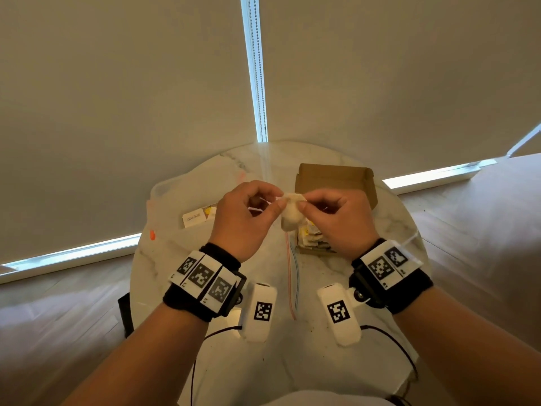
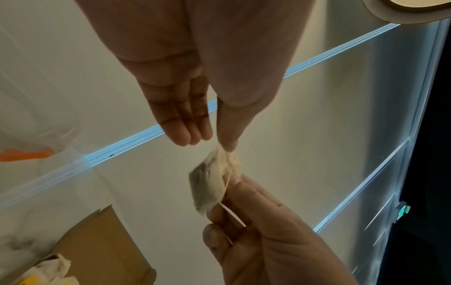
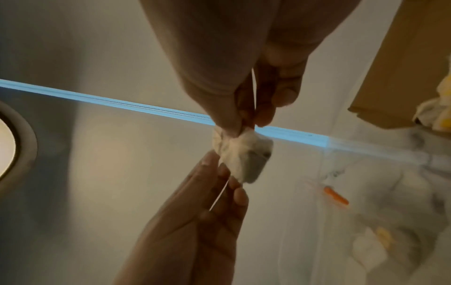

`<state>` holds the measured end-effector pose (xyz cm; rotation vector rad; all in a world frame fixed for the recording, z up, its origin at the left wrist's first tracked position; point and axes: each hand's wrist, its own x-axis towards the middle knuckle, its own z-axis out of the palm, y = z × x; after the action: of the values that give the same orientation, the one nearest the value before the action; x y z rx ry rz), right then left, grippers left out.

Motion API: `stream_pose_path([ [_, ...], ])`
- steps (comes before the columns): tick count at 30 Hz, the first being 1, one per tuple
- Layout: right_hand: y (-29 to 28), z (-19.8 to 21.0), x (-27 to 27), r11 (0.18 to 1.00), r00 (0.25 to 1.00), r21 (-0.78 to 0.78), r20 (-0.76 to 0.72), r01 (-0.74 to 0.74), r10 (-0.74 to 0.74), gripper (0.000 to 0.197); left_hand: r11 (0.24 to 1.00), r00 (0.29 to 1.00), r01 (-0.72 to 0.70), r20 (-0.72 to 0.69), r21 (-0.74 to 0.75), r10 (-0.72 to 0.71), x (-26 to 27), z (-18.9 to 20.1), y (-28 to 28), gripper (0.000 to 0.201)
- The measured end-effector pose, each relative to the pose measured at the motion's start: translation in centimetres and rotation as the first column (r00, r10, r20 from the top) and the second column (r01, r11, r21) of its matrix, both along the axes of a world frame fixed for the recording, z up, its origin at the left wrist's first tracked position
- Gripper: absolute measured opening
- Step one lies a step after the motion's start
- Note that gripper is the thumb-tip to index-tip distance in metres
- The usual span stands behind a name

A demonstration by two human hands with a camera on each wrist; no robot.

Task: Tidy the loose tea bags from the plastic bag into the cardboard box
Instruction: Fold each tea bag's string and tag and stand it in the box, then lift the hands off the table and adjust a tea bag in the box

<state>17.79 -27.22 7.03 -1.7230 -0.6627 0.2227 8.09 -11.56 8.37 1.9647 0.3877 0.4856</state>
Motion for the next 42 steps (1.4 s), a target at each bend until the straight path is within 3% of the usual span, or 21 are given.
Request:
stream_pose_path([
  [5,-0.1,-0.3,0.7,0.998,0.999,-0.054,0.040,-0.007,0.010,0.006,0.990,0.995,0.002,-0.103,-0.143,-0.017,0.6,-0.9,-0.4,0.018],
  [9,-2.8,-1.2,5.7,0.949,0.964,-0.171,-0.001,0.264,-0.268,0.011,0.984,0.990,-0.043,-0.143,-0.175,0.017,-0.1,-2.2,1.0,0.012],
  [12,-5.6,-2.8,9.6,0.857,0.931,-0.366,0.118,0.363,-0.345,0.012,0.979,0.985,-0.041,-0.172,-0.200,0.006,-0.8,-3.3,1.4,0.017],
  [18,-7.6,-8.9,13.5,0.632,0.938,-0.693,0.245,0.346,-0.244,0.021,0.978,0.971,-0.028,-0.238,-0.207,-0.023,-1.8,-4.9,1.3,0.017],
  [23,-5.8,-11.2,13.9,0.389,0.958,-0.876,0.251,0.285,-0.135,0.019,0.981,0.955,-0.064,-0.298,-0.185,0.006,-2.7,-5.8,2.0,0.017],
  [25,-4.5,-11.6,13.8,0.346,0.977,-0.914,0.202,0.213,-0.068,0.018,0.978,0.951,-0.084,-0.308,-0.190,0.022,-3.0,-6.0,2.2,0.017],
  [31,-3.5,-11.2,14.1,0.422,1.000,-0.907,0.014,0.002,0.023,0.027,0.975,0.944,-0.118,-0.327,-0.190,0.051,-3.9,-6.2,3.0,0.016],
  [36,-5.0,-10.1,15.3,0.562,0.997,-0.825,0.022,0.062,-0.077,0.023,0.964,0.920,-0.204,-0.369,-0.172,0.129,-4.8,-6.6,4.3,0.014],
  [40,-5.7,-7.6,14.5,0.697,0.971,-0.677,0.163,0.238,-0.174,0.020,0.926,0.810,-0.370,-0.515,-0.079,0.280,-7.2,-7.7,6.6,0.010],
  [42,-5.3,-7.3,11.6,0.758,0.984,-0.627,0.119,0.180,-0.135,0.016,0.926,0.697,-0.374,-0.644,0.050,0.316,-8.9,-9.1,8.1,0.007],
])
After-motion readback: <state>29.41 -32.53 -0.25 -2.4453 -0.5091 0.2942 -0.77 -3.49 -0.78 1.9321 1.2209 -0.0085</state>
